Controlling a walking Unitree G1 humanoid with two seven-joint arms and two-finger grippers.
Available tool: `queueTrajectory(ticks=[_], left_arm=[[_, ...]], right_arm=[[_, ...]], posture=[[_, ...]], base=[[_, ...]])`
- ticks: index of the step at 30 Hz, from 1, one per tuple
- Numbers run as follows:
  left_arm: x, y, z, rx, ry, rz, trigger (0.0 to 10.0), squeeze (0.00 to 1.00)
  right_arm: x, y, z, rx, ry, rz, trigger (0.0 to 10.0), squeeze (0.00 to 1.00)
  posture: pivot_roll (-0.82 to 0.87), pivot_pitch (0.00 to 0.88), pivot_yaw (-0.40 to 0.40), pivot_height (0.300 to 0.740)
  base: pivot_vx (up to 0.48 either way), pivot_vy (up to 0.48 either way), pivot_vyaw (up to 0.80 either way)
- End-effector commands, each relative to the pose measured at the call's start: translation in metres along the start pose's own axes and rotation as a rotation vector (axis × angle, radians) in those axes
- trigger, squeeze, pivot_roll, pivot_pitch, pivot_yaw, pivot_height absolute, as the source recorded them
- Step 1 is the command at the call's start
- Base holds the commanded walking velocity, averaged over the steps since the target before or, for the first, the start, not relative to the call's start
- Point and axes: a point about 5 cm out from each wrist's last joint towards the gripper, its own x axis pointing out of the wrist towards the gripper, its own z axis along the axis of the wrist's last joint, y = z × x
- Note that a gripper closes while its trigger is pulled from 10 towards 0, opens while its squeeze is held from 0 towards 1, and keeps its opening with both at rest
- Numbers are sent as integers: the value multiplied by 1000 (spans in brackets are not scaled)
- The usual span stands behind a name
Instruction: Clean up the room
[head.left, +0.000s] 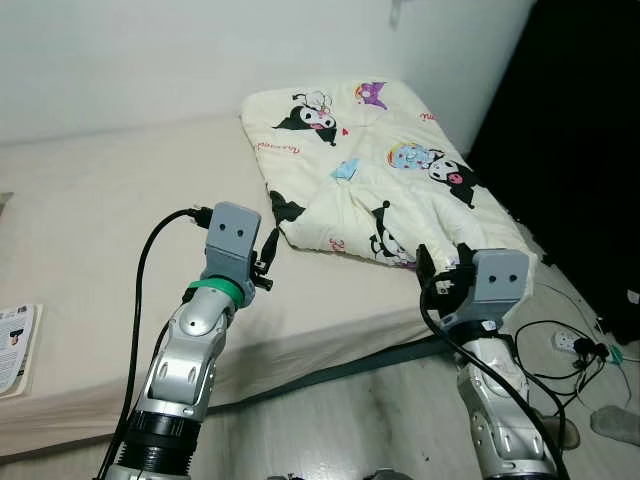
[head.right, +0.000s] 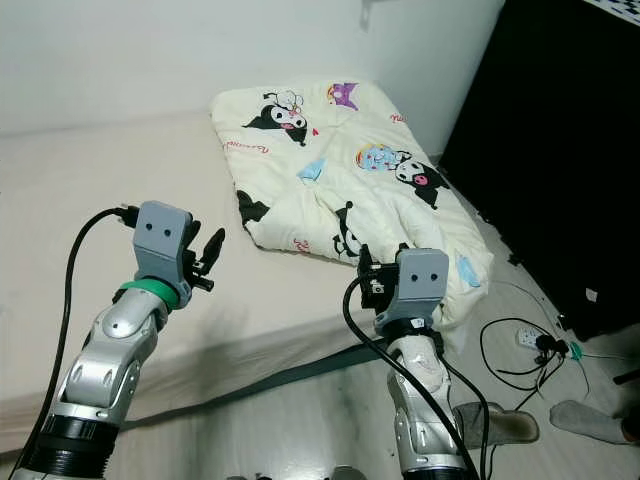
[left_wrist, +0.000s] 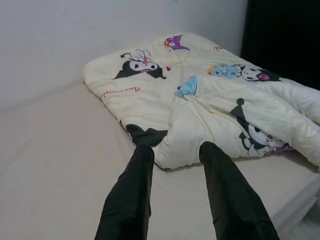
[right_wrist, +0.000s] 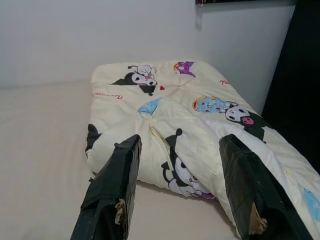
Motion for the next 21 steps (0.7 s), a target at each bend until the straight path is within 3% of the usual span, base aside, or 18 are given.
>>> queueTrajectory(ticks=[1, 5, 10, 16, 21], left_arm=[[-1, -2, -4, 3, 7, -10, 10000, 0], [-1, -3, -3, 5, 4, -9, 10000, 0], [-1, -3, -3, 2, 5, -8, 10000, 0], [0, -2, -3, 1, 6, -7, 10000, 0], [0, -2, -4, -9, 17, -3, 10000, 0]], right_arm=[[-3, 0, -7, -11, 36, 4, 10000, 0], [-3, 0, -9, -56, 48, 9, 10000, 0], [-3, 0, -7, -45, 34, 6, 10000, 0], [-2, 0, -7, -27, 27, 5, 10000, 0], [-2, 0, -7, -24, 27, 9, 10000, 0]], posture=[[-133, 0, 98, 740], [-133, 0, 98, 740], [-134, 0, 97, 740], [-133, 0, 97, 740], [-135, 0, 97, 740]], base=[[289, 0, 0], [432, 0, 333], [369, 0, 524], [344, 0, 0], [0, 0, 0]])
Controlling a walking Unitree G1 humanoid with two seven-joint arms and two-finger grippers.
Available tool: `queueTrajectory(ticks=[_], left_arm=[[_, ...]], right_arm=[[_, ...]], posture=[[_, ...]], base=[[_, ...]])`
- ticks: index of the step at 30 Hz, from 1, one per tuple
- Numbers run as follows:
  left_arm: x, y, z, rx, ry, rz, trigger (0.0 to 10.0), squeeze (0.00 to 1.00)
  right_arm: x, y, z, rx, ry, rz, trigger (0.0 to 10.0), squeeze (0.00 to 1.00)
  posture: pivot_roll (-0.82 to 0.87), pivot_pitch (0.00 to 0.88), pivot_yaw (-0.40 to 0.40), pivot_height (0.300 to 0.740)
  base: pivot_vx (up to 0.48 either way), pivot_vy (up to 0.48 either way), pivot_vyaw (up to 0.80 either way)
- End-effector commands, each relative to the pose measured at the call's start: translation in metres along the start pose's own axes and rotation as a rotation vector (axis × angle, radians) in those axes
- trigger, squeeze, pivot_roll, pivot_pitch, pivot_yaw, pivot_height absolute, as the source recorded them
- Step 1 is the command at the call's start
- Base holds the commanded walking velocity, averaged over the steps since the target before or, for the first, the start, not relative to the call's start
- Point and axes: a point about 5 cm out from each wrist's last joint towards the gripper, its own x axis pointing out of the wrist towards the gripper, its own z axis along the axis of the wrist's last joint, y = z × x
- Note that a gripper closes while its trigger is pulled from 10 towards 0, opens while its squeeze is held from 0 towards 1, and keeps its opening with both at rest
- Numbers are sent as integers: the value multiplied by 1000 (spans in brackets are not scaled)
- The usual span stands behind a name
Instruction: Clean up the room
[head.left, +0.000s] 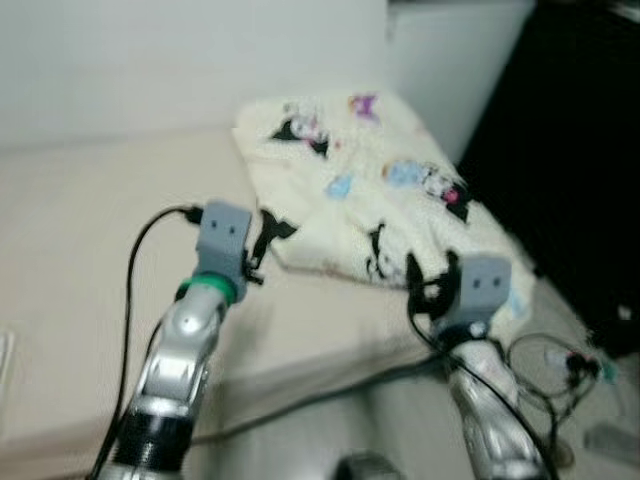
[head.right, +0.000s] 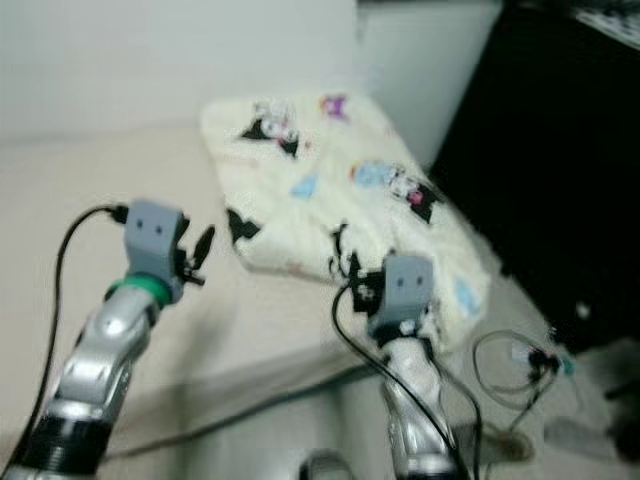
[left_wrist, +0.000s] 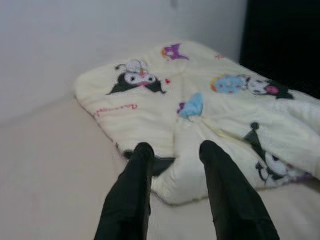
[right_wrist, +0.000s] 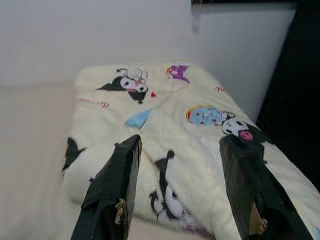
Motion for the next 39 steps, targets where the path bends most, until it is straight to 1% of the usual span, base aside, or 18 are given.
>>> queueTrajectory(ticks=[1, 14, 24, 39], left_arm=[[-2, 5, -6, -1, 25, 14, 10000, 0], [-2, 5, -5, -9, 21, 12, 10000, 0], [-4, 2, -9, -3, 34, 0, 10000, 0], [-10, -2, -16, -5, 53, 0, 10000, 0]], right_arm=[[-2, 2, -2, 14, 6, 4, 10000, 0], [-2, 4, -3, 20, 9, 20, 10000, 0], [-3, 8, -5, 30, 14, 41, 10000, 0], [-7, 8, -8, 46, 32, 44, 10000, 0]], posture=[[-135, 0, 97, 740], [-136, 0, 99, 740], [-131, 0, 98, 740], [-126, 0, 88, 740]], base=[[0, 0, 0], [0, 0, 0], [0, 0, 0], [0, 0, 0]])
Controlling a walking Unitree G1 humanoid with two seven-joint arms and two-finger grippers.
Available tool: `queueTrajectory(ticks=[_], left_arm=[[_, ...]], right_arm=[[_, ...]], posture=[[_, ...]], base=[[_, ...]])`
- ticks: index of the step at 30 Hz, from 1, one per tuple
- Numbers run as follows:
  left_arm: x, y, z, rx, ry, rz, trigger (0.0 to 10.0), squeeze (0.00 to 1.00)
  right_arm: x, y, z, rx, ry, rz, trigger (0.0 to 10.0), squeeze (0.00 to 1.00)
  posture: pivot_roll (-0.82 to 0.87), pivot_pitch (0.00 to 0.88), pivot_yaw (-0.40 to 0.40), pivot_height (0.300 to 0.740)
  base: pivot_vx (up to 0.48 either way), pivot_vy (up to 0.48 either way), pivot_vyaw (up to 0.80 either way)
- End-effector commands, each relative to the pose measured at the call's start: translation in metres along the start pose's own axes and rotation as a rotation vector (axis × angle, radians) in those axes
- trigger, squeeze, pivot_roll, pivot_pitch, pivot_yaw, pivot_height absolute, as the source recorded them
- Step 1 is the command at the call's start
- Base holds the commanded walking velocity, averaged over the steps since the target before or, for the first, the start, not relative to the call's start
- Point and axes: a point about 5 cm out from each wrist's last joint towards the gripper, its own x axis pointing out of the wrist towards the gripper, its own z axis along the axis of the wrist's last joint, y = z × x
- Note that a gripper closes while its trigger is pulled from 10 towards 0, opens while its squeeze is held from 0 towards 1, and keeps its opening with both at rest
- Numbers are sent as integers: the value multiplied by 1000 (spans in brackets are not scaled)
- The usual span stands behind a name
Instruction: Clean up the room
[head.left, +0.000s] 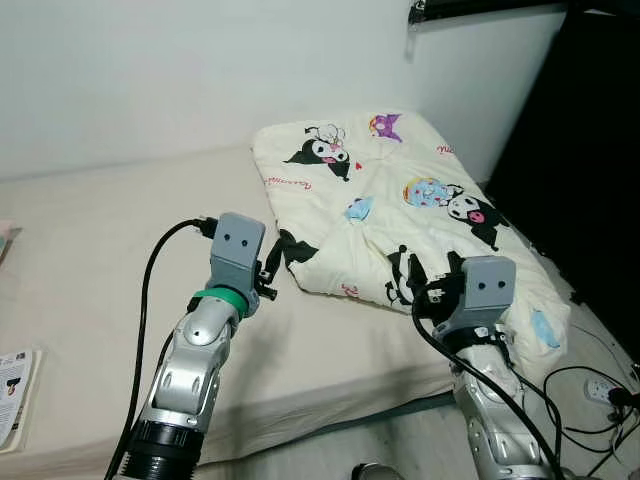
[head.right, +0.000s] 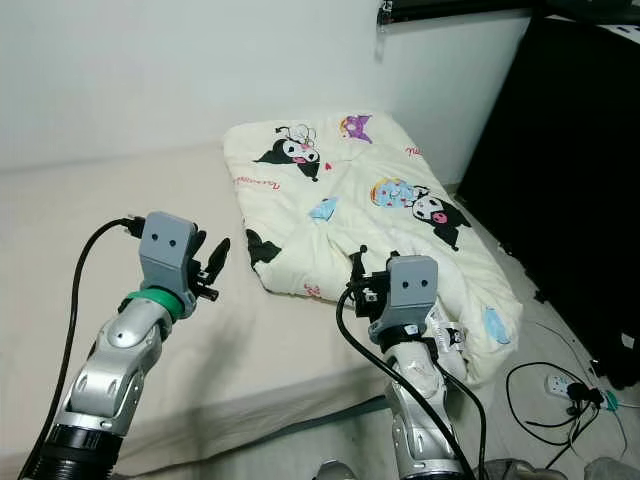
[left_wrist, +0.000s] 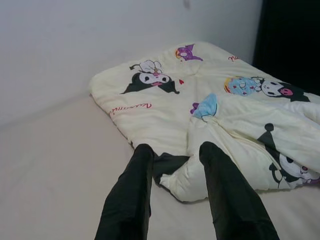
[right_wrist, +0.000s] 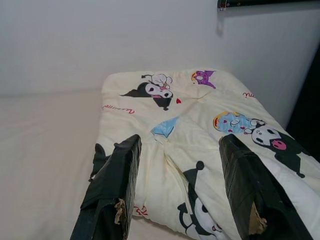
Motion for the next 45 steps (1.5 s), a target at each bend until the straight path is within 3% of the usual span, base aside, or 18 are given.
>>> queueTrajectory(ticks=[1, 45], left_arm=[[-3, 0, -5, 7, 20, 5, 10000, 0], [-1, -9, -5, -17, 7, 6, 10000, 0]], right_arm=[[-2, 0, -3, 11, 17, 0, 10000, 0], [2, -9, 0, -22, 13, -12, 10000, 0]], posture=[[-126, 0, 88, 740], [-133, 0, 61, 740]], base=[[0, 0, 0], [0, 0, 0]])
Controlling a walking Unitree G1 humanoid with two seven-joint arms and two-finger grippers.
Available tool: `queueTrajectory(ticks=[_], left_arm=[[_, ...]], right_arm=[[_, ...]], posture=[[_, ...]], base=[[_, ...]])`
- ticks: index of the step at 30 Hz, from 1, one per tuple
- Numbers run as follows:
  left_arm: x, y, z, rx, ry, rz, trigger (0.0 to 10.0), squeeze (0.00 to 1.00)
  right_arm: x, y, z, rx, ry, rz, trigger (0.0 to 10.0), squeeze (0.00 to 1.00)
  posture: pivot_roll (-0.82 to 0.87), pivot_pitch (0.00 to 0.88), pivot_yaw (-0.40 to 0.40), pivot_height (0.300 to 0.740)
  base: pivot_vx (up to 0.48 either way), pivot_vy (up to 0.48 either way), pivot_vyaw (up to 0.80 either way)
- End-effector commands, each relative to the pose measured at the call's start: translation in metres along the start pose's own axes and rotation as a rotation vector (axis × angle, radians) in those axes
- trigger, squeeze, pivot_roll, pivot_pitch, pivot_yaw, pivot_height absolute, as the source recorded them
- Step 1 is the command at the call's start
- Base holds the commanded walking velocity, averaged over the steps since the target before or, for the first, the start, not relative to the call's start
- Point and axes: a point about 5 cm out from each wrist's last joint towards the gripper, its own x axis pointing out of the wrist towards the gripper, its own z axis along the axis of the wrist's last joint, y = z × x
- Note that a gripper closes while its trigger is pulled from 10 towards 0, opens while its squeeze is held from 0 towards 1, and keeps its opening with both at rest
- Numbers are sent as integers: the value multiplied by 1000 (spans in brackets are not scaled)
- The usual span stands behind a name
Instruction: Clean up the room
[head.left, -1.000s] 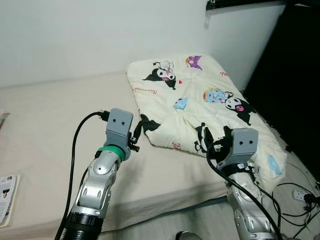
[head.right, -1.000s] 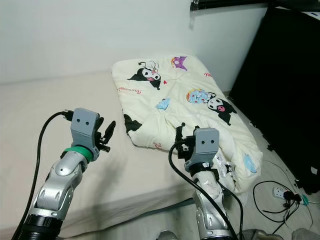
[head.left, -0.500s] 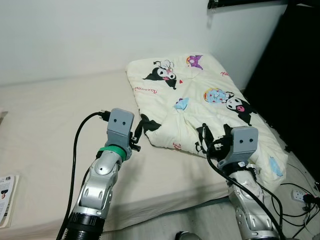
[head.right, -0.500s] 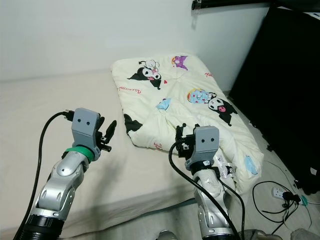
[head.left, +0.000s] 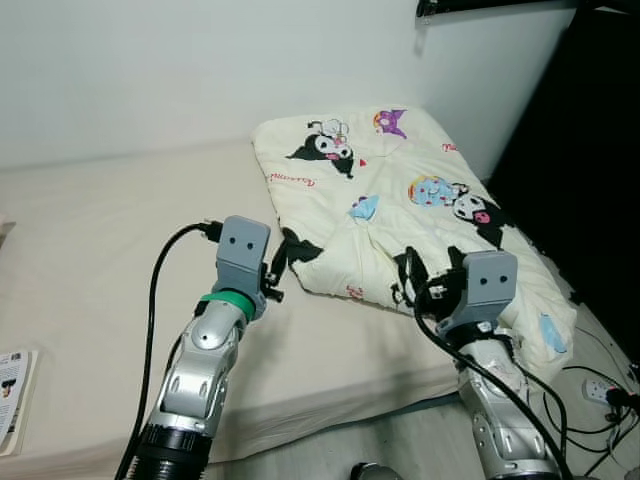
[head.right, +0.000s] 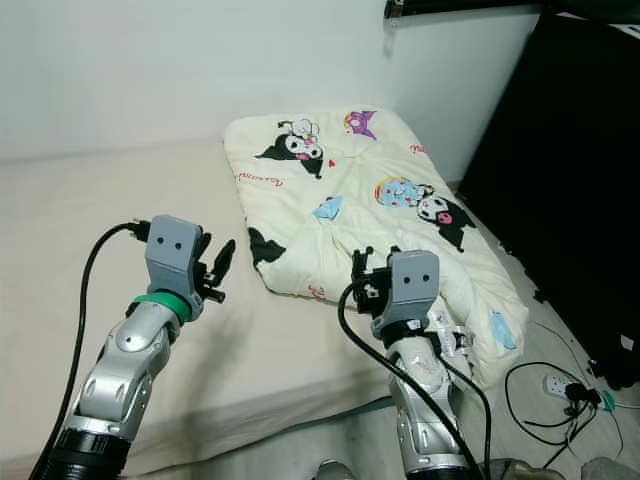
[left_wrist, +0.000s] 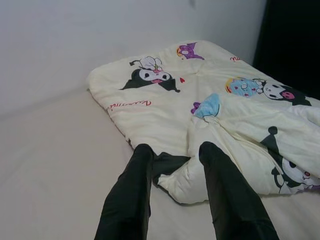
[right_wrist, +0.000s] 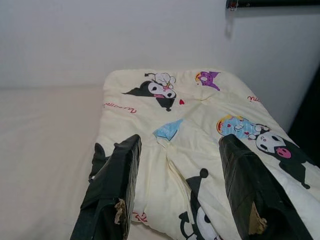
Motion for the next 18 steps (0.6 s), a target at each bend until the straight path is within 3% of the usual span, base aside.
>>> queueTrajectory(ticks=[1, 10, 18], left_arm=[[0, -2, -4, 7, 13, -5, 10000, 0], [0, -2, -5, 8, 17, -5, 10000, 0], [1, -2, -4, 11, 12, -10, 10000, 0]], right_arm=[[-2, -3, -4, 0, 24, -9, 10000, 0], [-1, -3, -4, -4, 27, -7, 10000, 0], [-1, -4, -4, -5, 24, -11, 10000, 0]], posture=[[-133, 0, 59, 740], [-134, 0, 59, 740], [-139, 0, 65, 711]], base=[[0, 0, 0], [0, 0, 0], [0, 0, 0]])
